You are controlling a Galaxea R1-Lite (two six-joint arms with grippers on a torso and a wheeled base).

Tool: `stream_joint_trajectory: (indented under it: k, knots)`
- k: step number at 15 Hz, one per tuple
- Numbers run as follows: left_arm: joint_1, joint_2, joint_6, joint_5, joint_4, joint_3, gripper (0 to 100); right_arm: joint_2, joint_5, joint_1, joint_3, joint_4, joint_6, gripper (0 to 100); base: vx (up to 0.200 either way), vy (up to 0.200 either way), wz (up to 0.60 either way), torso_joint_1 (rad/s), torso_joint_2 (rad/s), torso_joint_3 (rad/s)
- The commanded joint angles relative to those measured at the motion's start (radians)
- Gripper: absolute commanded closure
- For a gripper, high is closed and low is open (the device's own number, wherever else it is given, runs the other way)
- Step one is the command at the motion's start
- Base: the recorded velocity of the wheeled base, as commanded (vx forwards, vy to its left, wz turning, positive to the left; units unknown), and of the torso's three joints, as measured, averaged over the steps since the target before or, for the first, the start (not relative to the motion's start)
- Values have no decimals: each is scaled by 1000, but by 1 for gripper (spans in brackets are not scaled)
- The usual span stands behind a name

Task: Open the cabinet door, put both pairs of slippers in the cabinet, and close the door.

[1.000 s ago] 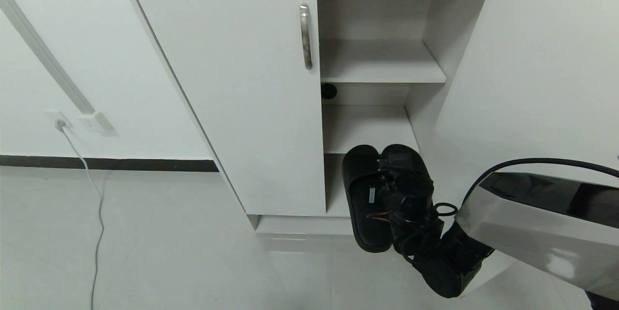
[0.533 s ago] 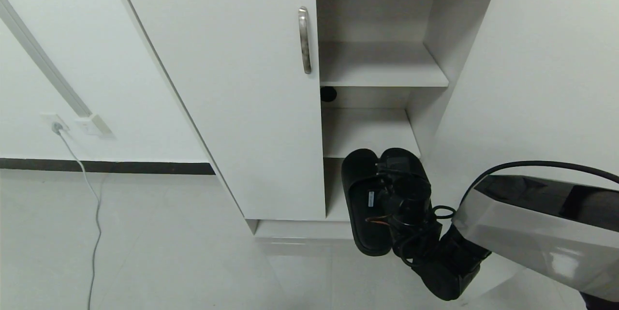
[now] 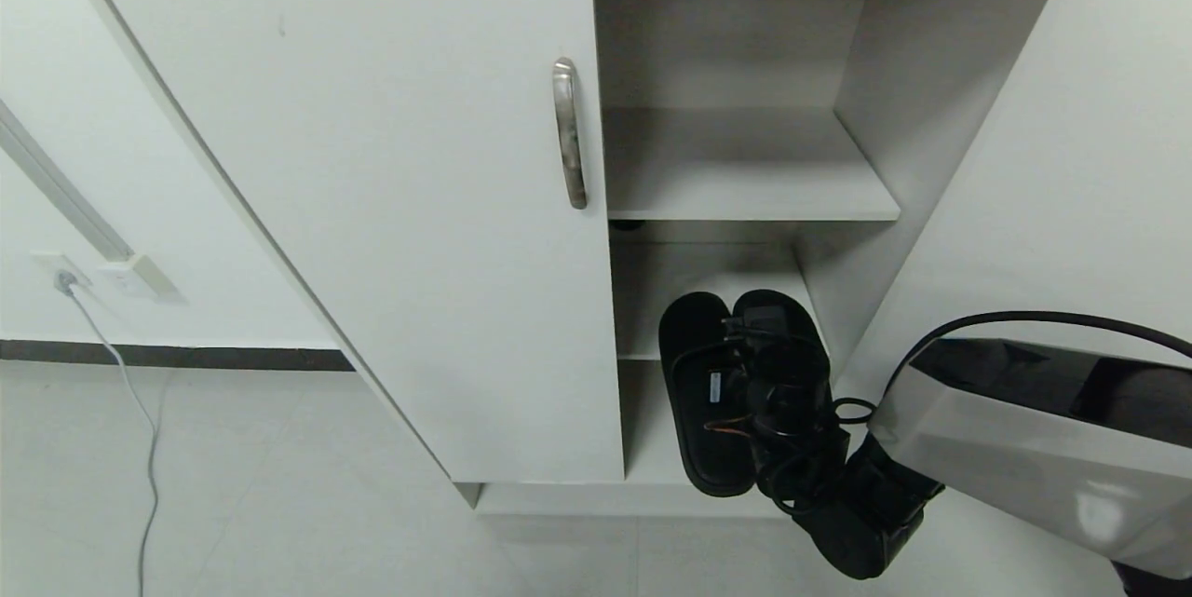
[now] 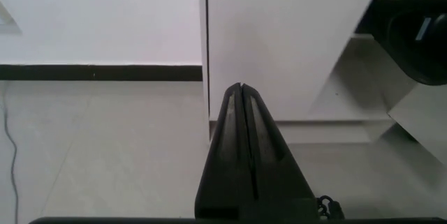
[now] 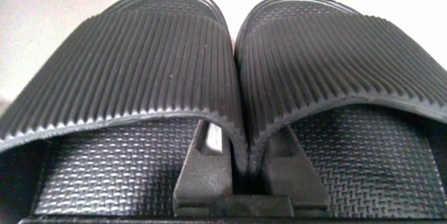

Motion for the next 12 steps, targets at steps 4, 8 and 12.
stream_joint_trajectory:
  k: [4,8,12]
  knots:
    - [0,2,0,0,0,0,100,4,35,-16,-20,3,3,100,0,0,0,0,0,0]
    - [0,2,0,0,0,0,100,48,38,-50,-199,161,32,100,0,0,0,0,0,0]
    - [0,2,0,3,0,0,100,106,37,-65,-403,325,56,100,0,0,0,0,0,0]
